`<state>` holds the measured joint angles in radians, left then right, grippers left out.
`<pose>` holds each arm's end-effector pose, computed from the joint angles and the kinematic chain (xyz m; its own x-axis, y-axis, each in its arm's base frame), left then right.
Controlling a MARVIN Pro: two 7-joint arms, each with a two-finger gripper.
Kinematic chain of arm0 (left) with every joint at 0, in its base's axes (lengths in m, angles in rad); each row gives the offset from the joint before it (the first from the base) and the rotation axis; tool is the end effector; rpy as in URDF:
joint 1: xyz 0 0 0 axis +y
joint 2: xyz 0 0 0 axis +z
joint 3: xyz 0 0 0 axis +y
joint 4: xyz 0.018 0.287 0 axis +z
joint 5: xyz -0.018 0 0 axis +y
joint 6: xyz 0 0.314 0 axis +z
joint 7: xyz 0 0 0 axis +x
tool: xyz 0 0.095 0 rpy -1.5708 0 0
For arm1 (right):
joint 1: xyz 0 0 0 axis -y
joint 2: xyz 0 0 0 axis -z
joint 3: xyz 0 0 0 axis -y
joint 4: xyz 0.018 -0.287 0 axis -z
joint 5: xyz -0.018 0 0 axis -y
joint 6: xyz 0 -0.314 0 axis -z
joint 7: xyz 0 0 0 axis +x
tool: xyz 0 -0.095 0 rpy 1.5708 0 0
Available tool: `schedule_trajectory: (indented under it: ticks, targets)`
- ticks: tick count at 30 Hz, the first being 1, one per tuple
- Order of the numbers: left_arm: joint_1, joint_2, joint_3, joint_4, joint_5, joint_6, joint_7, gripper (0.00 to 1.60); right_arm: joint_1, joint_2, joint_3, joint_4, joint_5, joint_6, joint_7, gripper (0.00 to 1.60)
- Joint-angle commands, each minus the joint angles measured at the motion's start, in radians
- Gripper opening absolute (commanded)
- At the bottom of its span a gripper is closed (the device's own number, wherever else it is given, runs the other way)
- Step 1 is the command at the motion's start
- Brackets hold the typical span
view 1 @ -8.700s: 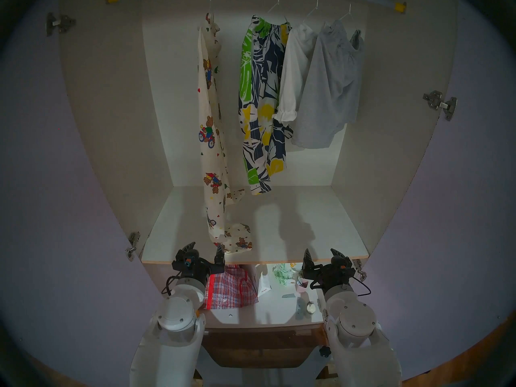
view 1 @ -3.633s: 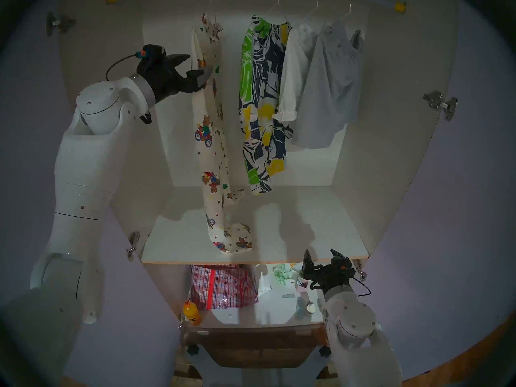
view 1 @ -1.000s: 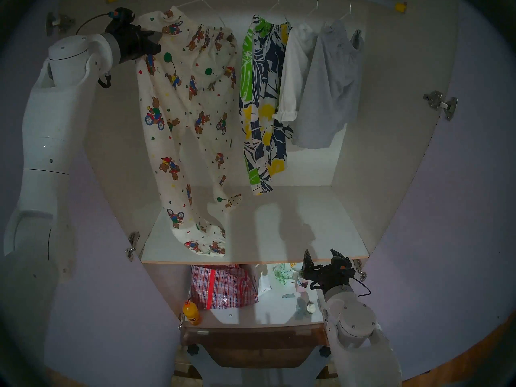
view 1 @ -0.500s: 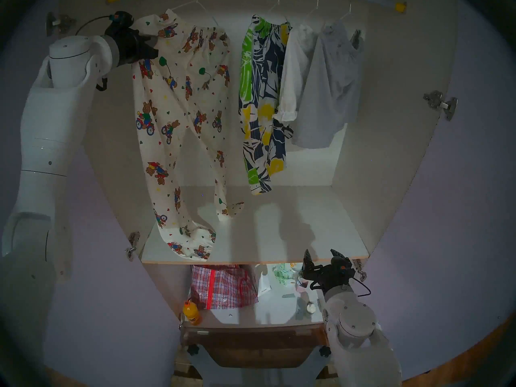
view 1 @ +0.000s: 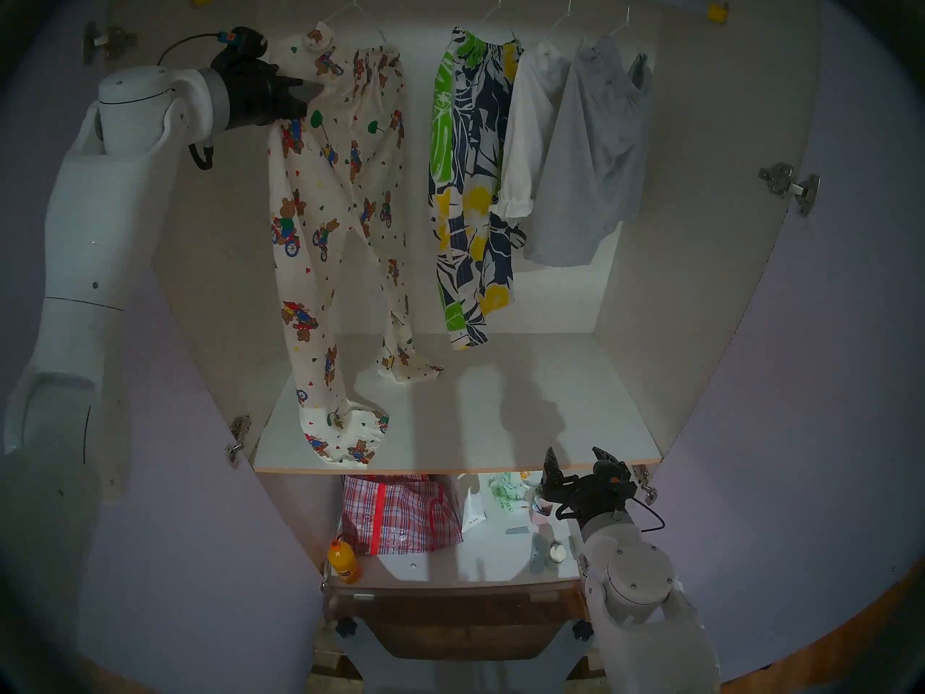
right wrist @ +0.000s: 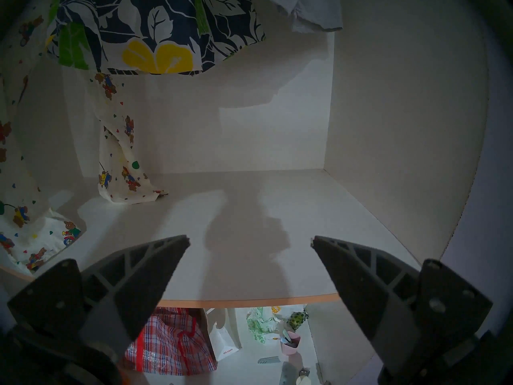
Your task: Move and arrange clothes and pants in the wardrobe
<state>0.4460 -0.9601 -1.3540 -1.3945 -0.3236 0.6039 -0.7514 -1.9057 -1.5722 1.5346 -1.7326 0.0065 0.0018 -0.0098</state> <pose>0.5170 0.0958 0.1436 -0.2316 -0.2967 0.9265 -0.5130 -0.7719 -0.3754 0.3222 0.0148 -0.3652 0.1743 -0.0136 0.9846 0.0230 -0.9996 -0.0179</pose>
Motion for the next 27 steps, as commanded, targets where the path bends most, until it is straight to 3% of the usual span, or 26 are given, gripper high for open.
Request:
schedule_trajectory:
  ticks: [1, 9, 20, 27]
  targets:
    - [-0.056, -0.025, -0.003, 0.013, -0.012, -0.026, -0.017, 0.0, 0.008, -0.001, 0.0, -0.024, 0.0, -0.003, 0.0, 1.6]
    - [-0.096, -0.071, 0.023, 0.05, -0.006, -0.056, -0.027, 0.0, 0.009, -0.001, 0.0, -0.024, 0.0, -0.003, 0.0, 1.6]
    - [-0.234, -0.093, 0.175, 0.181, 0.059, -0.028, -0.026, 0.0, 0.009, -0.001, 0.0, -0.024, 0.0, -0.003, 0.0, 1.6]
    - [-0.343, -0.149, 0.263, 0.301, 0.07, -0.004, -0.032, 0.0, 0.009, -0.001, 0.0, -0.024, 0.0, -0.003, 0.0, 1.6]
